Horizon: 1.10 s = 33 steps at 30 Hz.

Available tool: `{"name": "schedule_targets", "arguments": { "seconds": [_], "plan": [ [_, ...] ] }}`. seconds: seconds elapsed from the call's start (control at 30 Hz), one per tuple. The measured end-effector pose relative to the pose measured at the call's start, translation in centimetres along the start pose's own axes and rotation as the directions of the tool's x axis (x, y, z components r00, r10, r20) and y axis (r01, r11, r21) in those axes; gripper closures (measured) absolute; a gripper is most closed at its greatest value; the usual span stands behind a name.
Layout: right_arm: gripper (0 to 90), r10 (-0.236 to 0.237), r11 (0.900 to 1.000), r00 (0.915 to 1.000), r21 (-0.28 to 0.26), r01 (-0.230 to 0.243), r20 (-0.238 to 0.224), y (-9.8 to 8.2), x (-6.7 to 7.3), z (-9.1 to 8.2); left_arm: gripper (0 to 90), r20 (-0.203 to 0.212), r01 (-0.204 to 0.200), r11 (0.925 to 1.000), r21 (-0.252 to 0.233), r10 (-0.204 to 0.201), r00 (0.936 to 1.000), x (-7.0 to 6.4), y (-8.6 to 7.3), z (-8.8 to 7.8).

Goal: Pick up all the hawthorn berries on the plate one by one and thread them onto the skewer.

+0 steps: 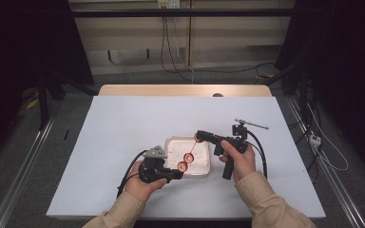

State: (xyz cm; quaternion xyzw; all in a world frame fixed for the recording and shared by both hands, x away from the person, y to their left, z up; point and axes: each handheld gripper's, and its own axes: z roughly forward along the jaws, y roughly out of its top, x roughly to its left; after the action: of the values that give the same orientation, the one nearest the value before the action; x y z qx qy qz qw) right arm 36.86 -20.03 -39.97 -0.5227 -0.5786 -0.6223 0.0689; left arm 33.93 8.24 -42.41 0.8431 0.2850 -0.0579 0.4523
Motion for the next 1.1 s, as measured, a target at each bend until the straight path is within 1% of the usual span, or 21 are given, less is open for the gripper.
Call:
{"name": "schedule_targets", "arguments": {
  "seconds": [0.1,0.13,0.17,0.2,0.27,0.3,0.33,0.37,0.43,0.5,0.53,0.57,0.6,0.63,0.67,0.7,0.73,0.77,0.83,0.87,1.1],
  "plan": [
    [59.9,-0.014,1.0,0.9997,-0.002,0.014,0.02,-0.2,0.1,0.0,89.3,-0.011,0.017,0.9997,-0.015,-0.017,0.9998,0.2,-0.2,0.1],
    [56.8,-0.012,1.0,0.9997,-0.008,0.013,0.023,-0.3,0.1,0.1,89.3,-0.013,0.017,0.9997,-0.014,-0.017,0.9998,0.1,-0.2,0.1],
    [56.9,-0.014,1.0,0.9995,-0.009,0.015,0.029,-0.4,0.2,0.1,89.4,-0.01,0.011,0.9998,-0.015,-0.011,0.9999,0.1,-0.1,0.1],
    [58.8,-0.026,1.0,0.9991,-0.004,0.026,0.033,-0.6,0.2,0.2,89.4,-0.012,0.011,0.9997,-0.022,-0.011,0.9999,0.0,-0.1,0.1],
    [59.1,-0.023,1.0,0.9994,0.007,0.022,0.025,-0.8,0.3,0.3,89.4,-0.009,0.017,0.9996,-0.024,-0.017,0.9998,-0.1,-0.1,0.2],
    [67.2,-0.024,1.0,0.9994,0.001,0.024,0.025,-0.9,0.3,0.4,89.3,-0.005,0.012,0.9998,-0.014,-0.012,0.9999,-0.1,-0.1,0.3],
    [71.6,-0.037,0.999,0.9992,-0.005,0.037,0.016,-1.0,0.4,0.4,89.3,-0.013,0.013,0.9998,-0.015,-0.014,0.9998,-0.2,-0.2,0.4],
    [72.3,-0.042,0.999,0.9988,-0.003,0.042,0.024,-1.0,0.4,0.4,89.3,0.001,0.009,0.9999,-0.008,-0.009,1.0,-0.1,-0.2,0.5],
    [72.6,-0.044,0.999,0.9986,0.001,0.044,0.03,-1.0,0.4,0.4,89.5,-0.014,0.001,1.0,0.002,0.0,0.9999,-0.2,-0.1,0.4],
    [72.7,-0.046,0.999,0.9983,0.008,0.045,0.035,-0.9,0.4,0.3,89.6,-0.015,-0.002,1.0,-0.007,0.002,0.9999,-0.2,-0.2,0.4],
    [72.8,-0.041,0.999,0.9986,0.009,0.04,0.033,-0.8,0.3,0.2,89.7,-0.021,-0.003,0.9999,0.01,0.003,0.9998,-0.3,-0.1,0.4],
    [72.8,-0.039,0.999,0.9981,-0.007,0.039,0.048,-0.7,0.2,0.1,89.7,-0.025,-0.014,0.9994,0.031,0.014,0.9996,-0.3,-0.2,0.4],
    [72.8,-0.032,0.998,0.9972,-0.049,0.035,0.068,-0.4,-0.1,-0.3,89.8,-0.016,-0.006,0.9997,0.022,0.006,0.9999,-0.2,-0.4,0.5],
    [72.8,-0.02,0.996,0.9975,-0.083,0.026,0.067,0.1,-0.4,-0.8,89.8,-0.015,0.002,1.0,0.004,-0.002,0.9999,-0.1,-0.4,0.4],
    [72.8,-0.019,0.997,0.9971,-0.073,0.024,0.074,0.5,-0.7,-1.1,89.8,-0.022,0.005,1.0,-0.008,-0.005,0.9997,-0.1,-0.3,0.3],
    [72.8,-0.011,0.998,0.9977,-0.057,0.015,0.067,0.5,-0.8,-1.2,89.8,-0.033,0.006,1.0,-0.008,-0.007,0.9994,0.0,-0.1,0.2],
    [72.8,-0.01,0.999,0.9983,-0.044,0.012,0.058,0.4,-0.7,-1.2,89.8,-0.03,0.006,1.0,-0.006,-0.006,0.9995,0.0,-0.1,0.1],
    [72.8,-0.009,0.999,0.9986,-0.044,0.012,0.053,0.2,-0.6,-1.2,89.7,-0.02,-0.004,0.9998,0.018,0.004,0.9998,0.0,-0.1,0.2],
    [72.7,-0.005,0.999,0.9996,-0.052,0.006,0.027,0.2,-0.4,-1.0,89.8,-0.029,-0.008,0.9994,0.032,0.009,0.9995,-0.2,-0.3,0.5],
    [72.7,-0.002,0.998,0.9997,-0.06,0.004,0.025,0.1,-0.4,-1.0,89.7,-0.018,-0.012,0.9993,0.036,0.013,0.9998,-0.2,-0.3,0.7],
    [72.8,0.013,0.999,0.9999,-0.044,-0.013,0.003,0.0,-0.3,-0.6,89.6,-0.026,-0.009,0.9995,0.031,0.01,0.9996,-0.1,-0.3,0.6]
  ]
}}
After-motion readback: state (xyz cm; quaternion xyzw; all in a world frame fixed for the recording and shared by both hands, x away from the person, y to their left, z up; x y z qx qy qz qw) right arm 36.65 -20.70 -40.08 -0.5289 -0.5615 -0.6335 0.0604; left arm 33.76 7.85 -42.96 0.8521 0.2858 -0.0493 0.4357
